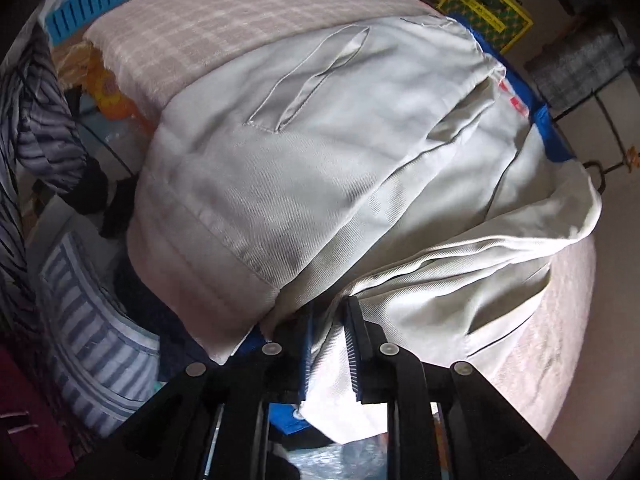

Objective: Fold large clothes

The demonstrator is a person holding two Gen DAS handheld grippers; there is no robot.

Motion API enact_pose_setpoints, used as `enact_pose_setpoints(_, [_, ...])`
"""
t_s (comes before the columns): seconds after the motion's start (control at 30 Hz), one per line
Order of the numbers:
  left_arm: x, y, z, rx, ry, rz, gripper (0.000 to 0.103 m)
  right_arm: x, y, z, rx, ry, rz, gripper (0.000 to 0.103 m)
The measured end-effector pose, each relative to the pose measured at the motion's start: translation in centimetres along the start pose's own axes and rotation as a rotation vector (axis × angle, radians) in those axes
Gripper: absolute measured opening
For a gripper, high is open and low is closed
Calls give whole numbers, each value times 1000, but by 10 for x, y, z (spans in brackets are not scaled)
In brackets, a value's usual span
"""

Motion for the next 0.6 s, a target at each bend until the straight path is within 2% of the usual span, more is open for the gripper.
enact_pose_setpoints(0.1, [-2, -1, 11, 23, -3, 8, 3, -22, -13, -20, -51, 216, 95, 28])
enact_pose_setpoints(0.2, [-12, -9, 30, 64, -5, 34, 3, -51, -31, -46, -139, 334, 176, 36])
enact_pose_setpoints(0.27, [-24, -18, 48, 108, 1, 72, 8, -74, -40, -57, -188, 345, 225, 42])
enact_pose_setpoints(0.33, [-39, -27, 68, 151, 11, 127, 32, -98, -47, -64, -223, 317, 279, 42])
enact_pose_setpoints(0.37, [-49, -32, 79, 169, 14, 156, 37, -111, -48, -64, -234, 309, 307, 43])
enact_pose_setpoints(0.47, [-74, -42, 108, 217, 30, 235, 39, -144, -47, -61, -259, 318, 388, 43])
enact_pose_setpoints(0.53, [-88, -46, 126, 226, 60, 291, 46, -163, -48, -59, -278, 335, 434, 44])
enact_pose_setpoints(0.6, [-95, -47, 141, 229, 95, 316, 53, -181, -48, -57, -298, 333, 473, 53])
Point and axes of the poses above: each gripper's, at about its wrist camera, not at the fingertips, and z roughly the way its jaws point, x to its left, y to its top, the point moved 5 cm from there along z, roughly the way its jaws point, and after that the axes turned 14 degrees about x, right-handed, at the moved point
